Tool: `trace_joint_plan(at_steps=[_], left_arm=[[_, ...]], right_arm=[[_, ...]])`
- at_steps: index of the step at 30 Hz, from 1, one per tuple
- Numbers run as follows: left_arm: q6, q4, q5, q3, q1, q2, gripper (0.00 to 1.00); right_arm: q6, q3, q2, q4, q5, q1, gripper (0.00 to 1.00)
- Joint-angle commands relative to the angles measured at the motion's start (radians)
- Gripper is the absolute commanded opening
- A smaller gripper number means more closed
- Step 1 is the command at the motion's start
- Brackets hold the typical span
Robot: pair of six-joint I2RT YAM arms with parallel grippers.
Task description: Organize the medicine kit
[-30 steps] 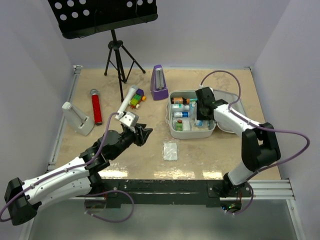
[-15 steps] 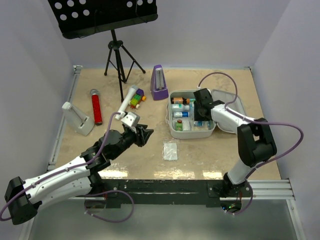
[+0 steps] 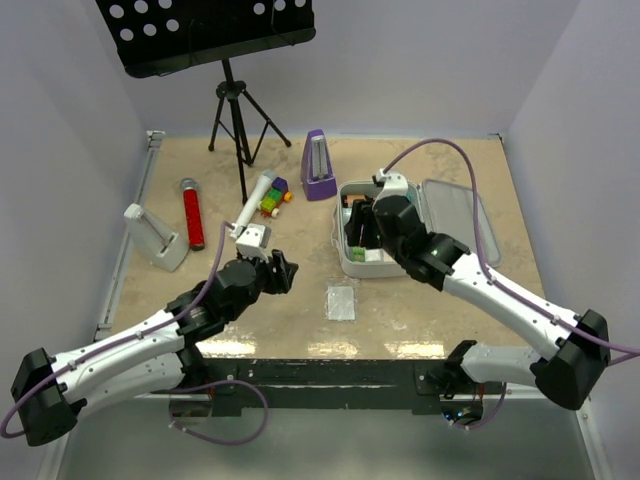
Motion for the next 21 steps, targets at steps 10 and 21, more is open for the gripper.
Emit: trace_joint_plan(at_steps=[10,21], left_arm=[[-0.257,-0.130,0.021,-0.040,0.015,-0.069,0.85],[-0.264,0.029,0.139,0.087,-0.130,0.457,1.00]], right_arm=[[0.175,-0.142,0.071,0.129,0.100,0.047,0.59],[0.182,-0.209,0.004,0.115,0.119,0.049,0.60]])
